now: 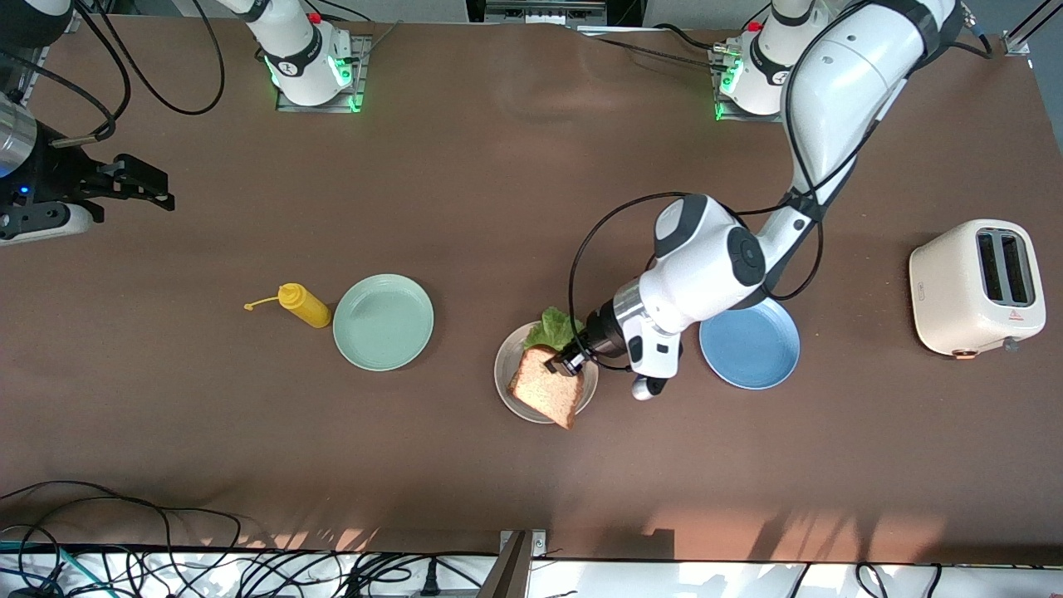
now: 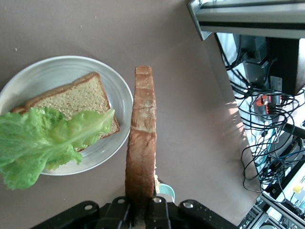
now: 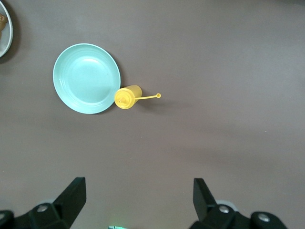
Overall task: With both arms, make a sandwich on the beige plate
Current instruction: 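Lower the bread slice onto the lettuce and open the left gripper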
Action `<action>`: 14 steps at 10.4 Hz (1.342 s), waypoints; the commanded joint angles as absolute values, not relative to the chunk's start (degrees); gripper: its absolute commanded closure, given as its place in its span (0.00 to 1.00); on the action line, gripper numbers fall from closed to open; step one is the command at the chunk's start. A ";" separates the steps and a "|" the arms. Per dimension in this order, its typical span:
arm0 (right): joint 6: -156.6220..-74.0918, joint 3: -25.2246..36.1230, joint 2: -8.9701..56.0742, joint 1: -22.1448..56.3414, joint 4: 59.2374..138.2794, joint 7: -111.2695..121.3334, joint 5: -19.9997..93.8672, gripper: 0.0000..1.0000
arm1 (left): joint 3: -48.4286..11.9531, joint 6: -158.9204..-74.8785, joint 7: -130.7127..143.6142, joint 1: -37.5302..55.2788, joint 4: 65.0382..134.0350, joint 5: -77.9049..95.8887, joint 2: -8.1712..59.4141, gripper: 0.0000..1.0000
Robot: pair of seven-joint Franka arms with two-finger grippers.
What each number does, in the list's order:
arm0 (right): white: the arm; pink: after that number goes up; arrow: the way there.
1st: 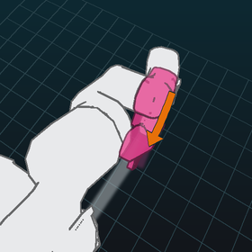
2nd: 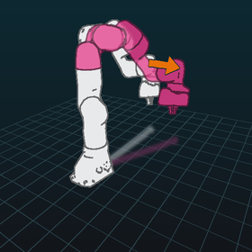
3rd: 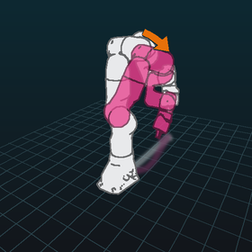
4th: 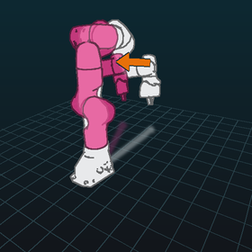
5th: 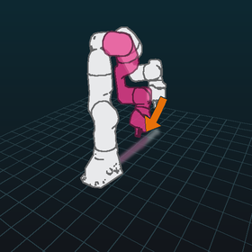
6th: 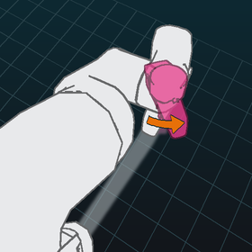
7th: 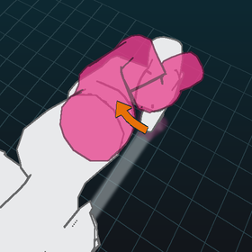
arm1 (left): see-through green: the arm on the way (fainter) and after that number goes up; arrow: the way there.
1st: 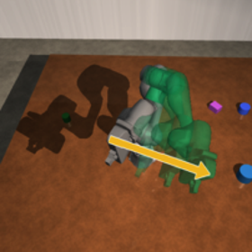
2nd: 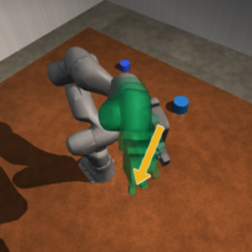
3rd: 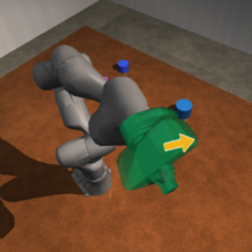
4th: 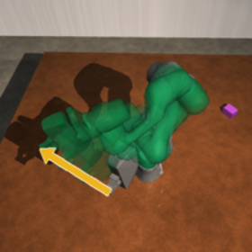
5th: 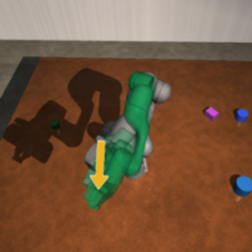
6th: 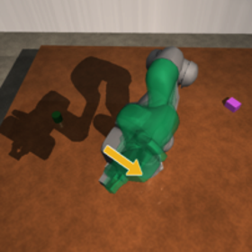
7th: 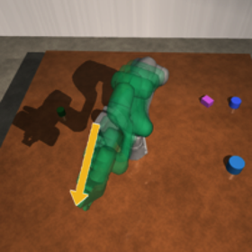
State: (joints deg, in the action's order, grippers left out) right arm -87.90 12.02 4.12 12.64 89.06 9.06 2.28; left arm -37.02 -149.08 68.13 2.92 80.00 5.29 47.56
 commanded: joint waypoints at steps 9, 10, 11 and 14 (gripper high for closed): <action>-86.57 14.06 5.98 10.64 87.45 8.53 1.32 0.00 | -32.43 -150.92 68.12 7.29 79.63 7.03 50.63 1.00; -86.49 14.06 6.15 10.63 86.67 8.53 1.32 0.00 | -32.43 -149.86 68.55 7.38 80.15 7.03 50.45 0.78; -86.48 14.06 6.24 10.63 86.49 8.53 1.32 0.00 | -32.43 -149.51 68.99 7.30 80.42 7.03 50.45 0.51; -86.48 14.15 6.15 10.55 86.48 8.53 1.23 0.00 | -32.34 -144.68 69.17 6.95 80.51 6.33 49.83 0.00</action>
